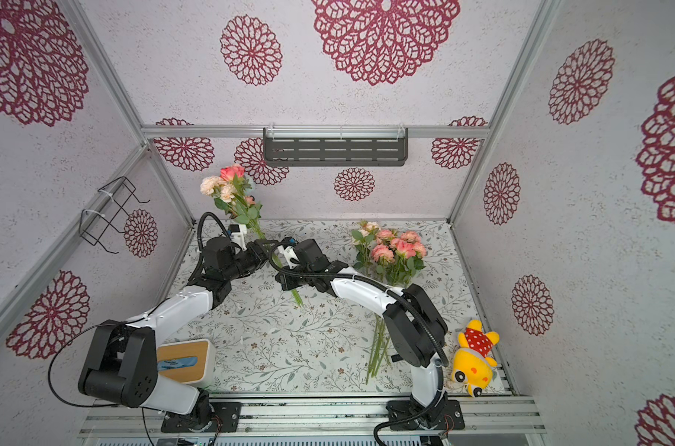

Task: Wrap bouquets with tape
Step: Wrap the tape around the bouquet.

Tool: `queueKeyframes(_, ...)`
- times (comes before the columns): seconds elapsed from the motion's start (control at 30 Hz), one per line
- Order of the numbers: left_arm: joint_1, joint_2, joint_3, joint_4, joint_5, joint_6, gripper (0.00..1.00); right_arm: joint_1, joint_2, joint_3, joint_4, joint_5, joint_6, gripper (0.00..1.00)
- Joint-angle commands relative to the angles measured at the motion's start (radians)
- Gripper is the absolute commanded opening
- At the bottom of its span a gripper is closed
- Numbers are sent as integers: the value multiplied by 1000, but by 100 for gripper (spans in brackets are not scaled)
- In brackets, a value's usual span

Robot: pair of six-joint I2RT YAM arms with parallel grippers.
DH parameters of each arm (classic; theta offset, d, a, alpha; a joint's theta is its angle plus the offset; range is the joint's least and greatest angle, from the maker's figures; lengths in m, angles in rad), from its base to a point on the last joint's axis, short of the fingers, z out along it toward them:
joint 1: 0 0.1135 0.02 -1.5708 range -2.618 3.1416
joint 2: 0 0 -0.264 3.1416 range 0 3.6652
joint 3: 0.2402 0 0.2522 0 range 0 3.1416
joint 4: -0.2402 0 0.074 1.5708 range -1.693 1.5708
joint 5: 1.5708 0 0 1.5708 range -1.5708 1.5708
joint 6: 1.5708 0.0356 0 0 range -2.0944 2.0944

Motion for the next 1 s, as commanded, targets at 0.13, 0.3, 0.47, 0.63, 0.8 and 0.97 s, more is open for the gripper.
queueKeyframes(0.13, -13, -2, 58, -133, -52, 57, 31, 48, -11, 94, -124, 174, -94, 0)
queueKeyframes(0.3, -20, 12, 85, -214, -81, 69, 21, 85, 21, 156, -217, 309, -137, 0)
queueKeyframes(0.47, -28, 32, 107, -267, -83, 79, 16, 124, 65, 218, -296, 418, -182, 0)
queueKeyframes(0.63, -27, 36, 104, -263, -72, 57, 0, 126, 67, 218, -287, 414, -160, 0)
queueKeyframes(0.8, -24, 34, 107, -250, -64, 54, 0, 112, 56, 209, -274, 381, -160, 9)
queueKeyframes(0.97, -12, 23, 97, -213, -48, 49, 0, 71, 13, 148, -206, 281, -127, 43)
